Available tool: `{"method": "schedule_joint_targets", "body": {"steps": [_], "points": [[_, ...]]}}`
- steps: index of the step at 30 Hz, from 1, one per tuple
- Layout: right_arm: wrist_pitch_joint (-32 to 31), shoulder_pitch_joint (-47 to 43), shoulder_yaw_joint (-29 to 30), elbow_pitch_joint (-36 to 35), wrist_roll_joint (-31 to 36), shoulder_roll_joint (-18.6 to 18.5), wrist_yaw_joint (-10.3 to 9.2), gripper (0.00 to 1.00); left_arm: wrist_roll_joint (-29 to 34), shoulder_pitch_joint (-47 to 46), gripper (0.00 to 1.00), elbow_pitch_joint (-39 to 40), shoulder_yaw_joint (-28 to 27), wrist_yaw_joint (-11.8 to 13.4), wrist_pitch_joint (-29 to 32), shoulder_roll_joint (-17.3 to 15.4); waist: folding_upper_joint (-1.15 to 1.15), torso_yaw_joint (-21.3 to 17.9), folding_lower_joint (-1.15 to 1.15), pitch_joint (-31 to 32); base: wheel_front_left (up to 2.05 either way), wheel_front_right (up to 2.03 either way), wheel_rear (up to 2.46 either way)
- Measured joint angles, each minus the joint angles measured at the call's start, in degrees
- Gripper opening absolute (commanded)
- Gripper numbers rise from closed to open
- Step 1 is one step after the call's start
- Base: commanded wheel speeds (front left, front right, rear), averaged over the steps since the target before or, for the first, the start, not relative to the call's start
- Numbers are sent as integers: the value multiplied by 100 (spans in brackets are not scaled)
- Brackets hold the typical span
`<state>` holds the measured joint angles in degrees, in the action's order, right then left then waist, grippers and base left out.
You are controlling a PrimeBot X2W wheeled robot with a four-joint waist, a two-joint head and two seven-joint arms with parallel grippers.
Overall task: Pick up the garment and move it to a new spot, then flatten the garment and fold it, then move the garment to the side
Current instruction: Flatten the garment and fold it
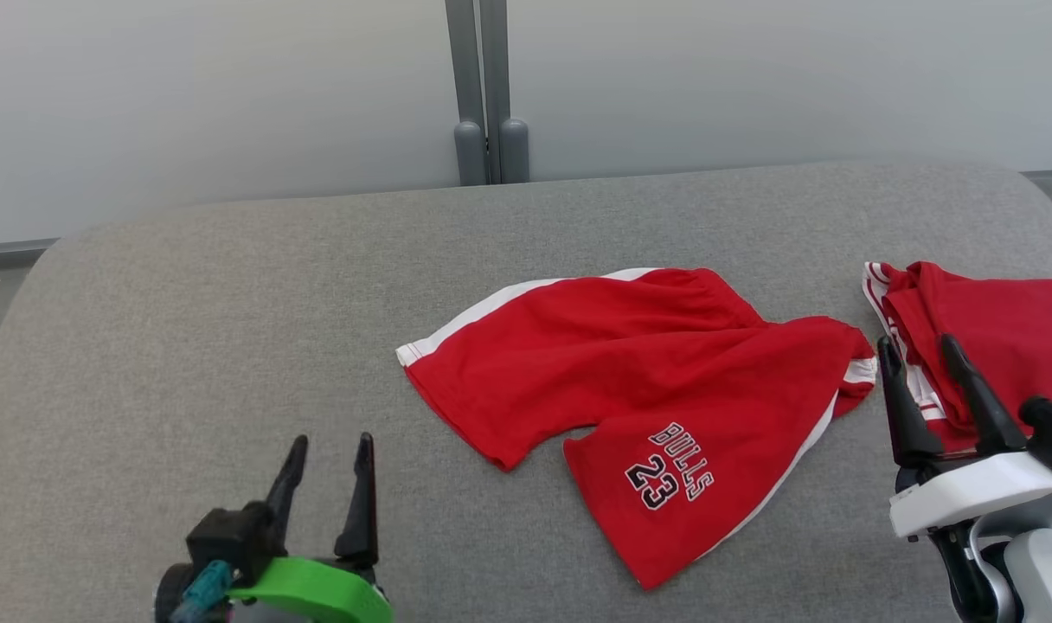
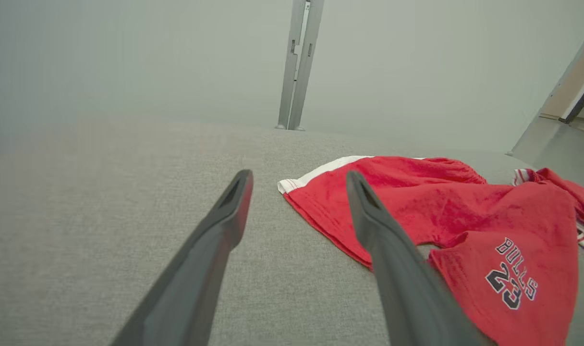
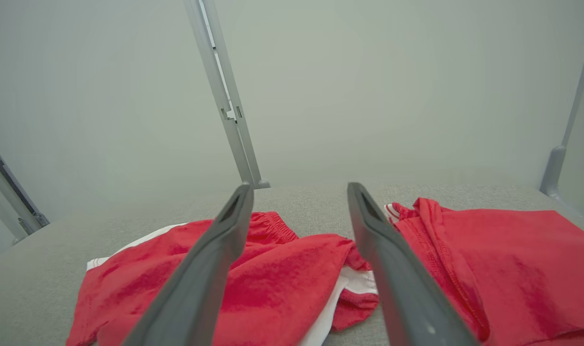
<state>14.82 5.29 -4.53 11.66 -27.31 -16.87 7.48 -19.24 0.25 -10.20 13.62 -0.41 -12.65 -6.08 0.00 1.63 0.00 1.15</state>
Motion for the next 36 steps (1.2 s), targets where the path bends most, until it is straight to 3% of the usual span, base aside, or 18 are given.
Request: {"method": "schedule_joint_targets", "body": {"steps": [7,16,25,32,33,35,36], "points": [[-16,40,232,-221,119,-13,0,100,-428,-484,100,-202,726,-414,1456,159,0,-193,0,-162,0,0,0],[-60,231,358,-330,166,-13,0,100,-1421,-969,100,-817,1415,-510,2858,311,0,-638,0,-428,0,0,0],[-32,397,283,-277,160,0,0,100,-2235,-1555,100,-1599,1886,-153,3229,326,0,-1141,0,-755,0,0,0],[-9,452,248,-231,180,7,0,100,-2580,-1905,97,-1968,2091,-57,2958,335,0,-1393,0,-955,0,0,0],[-9,452,254,-226,185,7,0,100,-2585,-1945,46,-1996,2105,-52,2861,338,0,-1405,0,-976,0,0,0],[-7,448,289,-212,191,5,0,100,-2608,-2006,0,-2042,2097,-32,2706,339,0,-1395,0,-988,0,0,0],[-1,445,308,-211,201,4,0,100,-2608,-2022,0,-2075,2097,-34,2663,339,0,-1376,0,-986,0,0,0]]}}
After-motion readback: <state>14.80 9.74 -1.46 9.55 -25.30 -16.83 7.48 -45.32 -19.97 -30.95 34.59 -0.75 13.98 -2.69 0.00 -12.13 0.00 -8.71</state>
